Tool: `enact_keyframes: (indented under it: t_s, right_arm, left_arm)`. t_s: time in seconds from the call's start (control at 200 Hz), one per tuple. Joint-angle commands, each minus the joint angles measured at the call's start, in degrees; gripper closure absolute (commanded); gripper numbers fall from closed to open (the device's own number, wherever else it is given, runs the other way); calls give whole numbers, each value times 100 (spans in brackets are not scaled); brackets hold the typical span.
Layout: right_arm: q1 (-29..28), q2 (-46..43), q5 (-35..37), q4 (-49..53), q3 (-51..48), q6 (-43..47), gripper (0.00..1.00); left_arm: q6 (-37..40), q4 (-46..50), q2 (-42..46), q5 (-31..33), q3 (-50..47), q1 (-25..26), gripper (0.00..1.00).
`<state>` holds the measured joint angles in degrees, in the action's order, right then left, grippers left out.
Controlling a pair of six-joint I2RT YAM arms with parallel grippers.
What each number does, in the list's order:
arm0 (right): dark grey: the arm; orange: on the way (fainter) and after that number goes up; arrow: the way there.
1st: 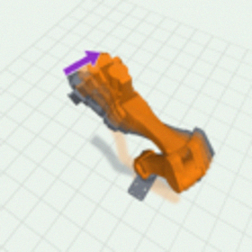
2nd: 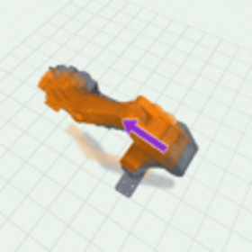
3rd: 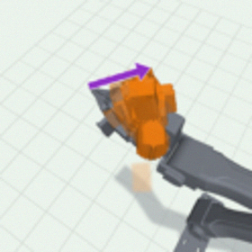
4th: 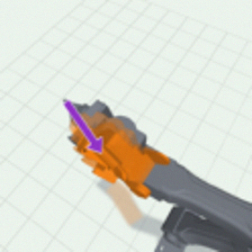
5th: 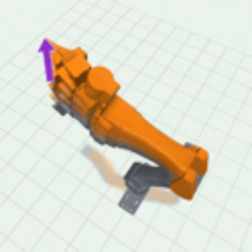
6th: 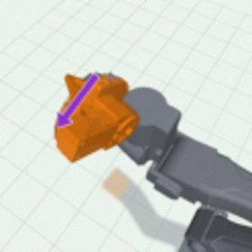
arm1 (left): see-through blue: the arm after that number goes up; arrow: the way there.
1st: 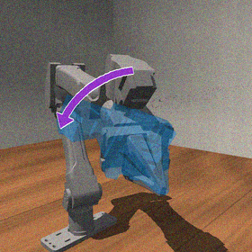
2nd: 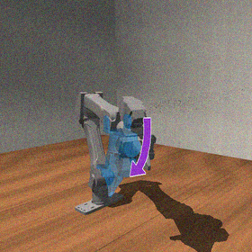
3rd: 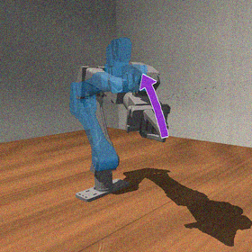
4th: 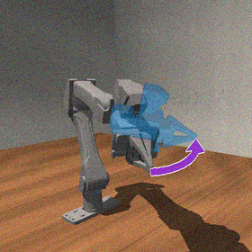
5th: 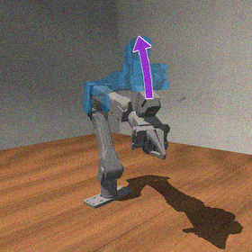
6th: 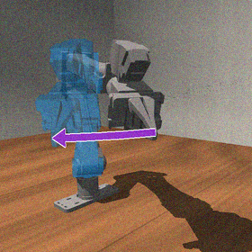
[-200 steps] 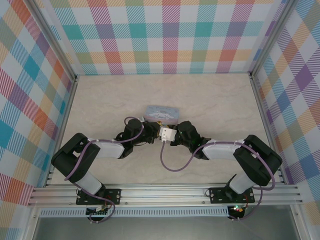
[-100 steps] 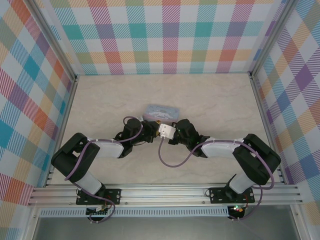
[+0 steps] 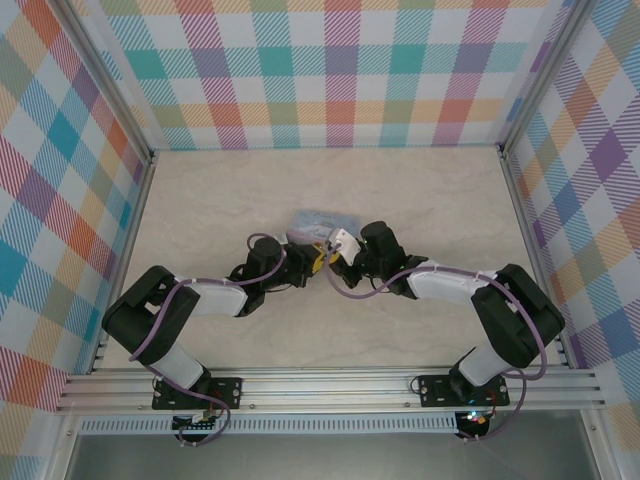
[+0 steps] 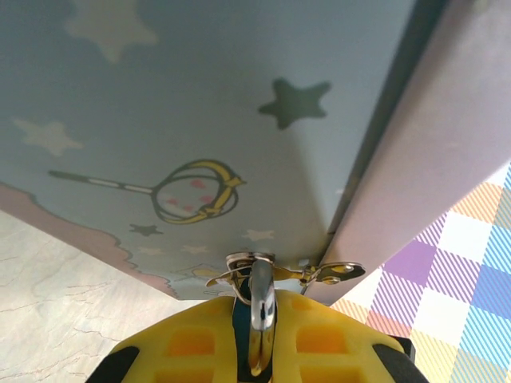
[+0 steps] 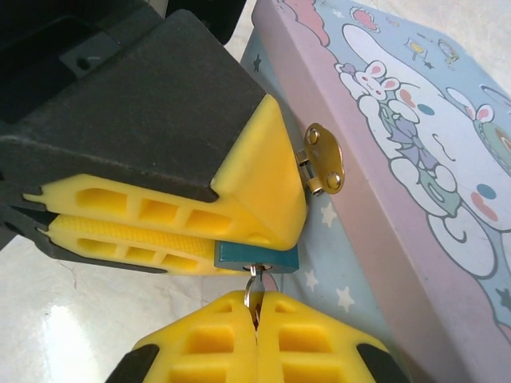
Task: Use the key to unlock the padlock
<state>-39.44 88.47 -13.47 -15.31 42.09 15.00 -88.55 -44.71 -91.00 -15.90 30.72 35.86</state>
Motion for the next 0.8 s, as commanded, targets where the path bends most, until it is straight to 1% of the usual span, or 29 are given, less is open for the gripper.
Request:
enact_keyframes:
  t_s: [0.0, 0.02, 0.085, 0.135, 0.215, 0.265, 0.35, 0.375, 0.425, 0.51, 0.565, 0.66, 0.715, 0.795]
  right_arm:
    - [-32, -245, -660, -131, -80, -397, 100]
    - [-16, -270, -678, -104, -96, -402, 100]
    - [40, -396, -682, 4, -159, -397, 90]
    - [80, -522, -671, 72, -253, -393, 79]
    - [143, -804, -648, 186, -448, -393, 68]
    - [210, -1036, -626, 251, -584, -463, 63]
    - [576, -1586, -901, 0, -954, -875, 48]
    - [709, -1757, -974, -148, -1074, -1199, 44]
    - [924, -2016, -1018, -271, -1203, -1539, 36]
    - [1197, -2209, -1066, 30, -1138, -1863, 28]
    - [1324, -2187, -1004, 355, -1001, -2039, 25]
    - [1506, -2044, -910, 658, -865, -2411, 20]
    - [1552, -2009, -901, 586, -903, -2548, 17]
    - [1577, -1991, -803, 374, -995, -2779, 12]
  left_arm:
    - [126, 43, 84, 151, -38, 18, 100]
    - [147, 64, 95, 152, -40, 18, 100]
    - [228, 171, 109, 190, -59, 18, 100]
    - [308, 250, 111, 226, -74, 13, 100]
    - [474, 394, 94, 290, -109, 18, 100]
    - [564, 465, 59, 316, -127, 18, 100]
    - [713, 431, -52, 309, -153, 35, 100]
    - [738, 443, -85, 303, -162, 42, 100]
    - [754, 426, -166, 284, -163, 53, 100]
    - [734, 293, -330, 209, -166, 62, 100]
    - [725, 210, -427, 175, -163, 62, 100]
    - [730, 88, -586, 157, -171, 71, 87]
    - [717, 27, -665, 164, -194, 71, 80]
    - [701, -30, -734, 157, -241, 70, 73]
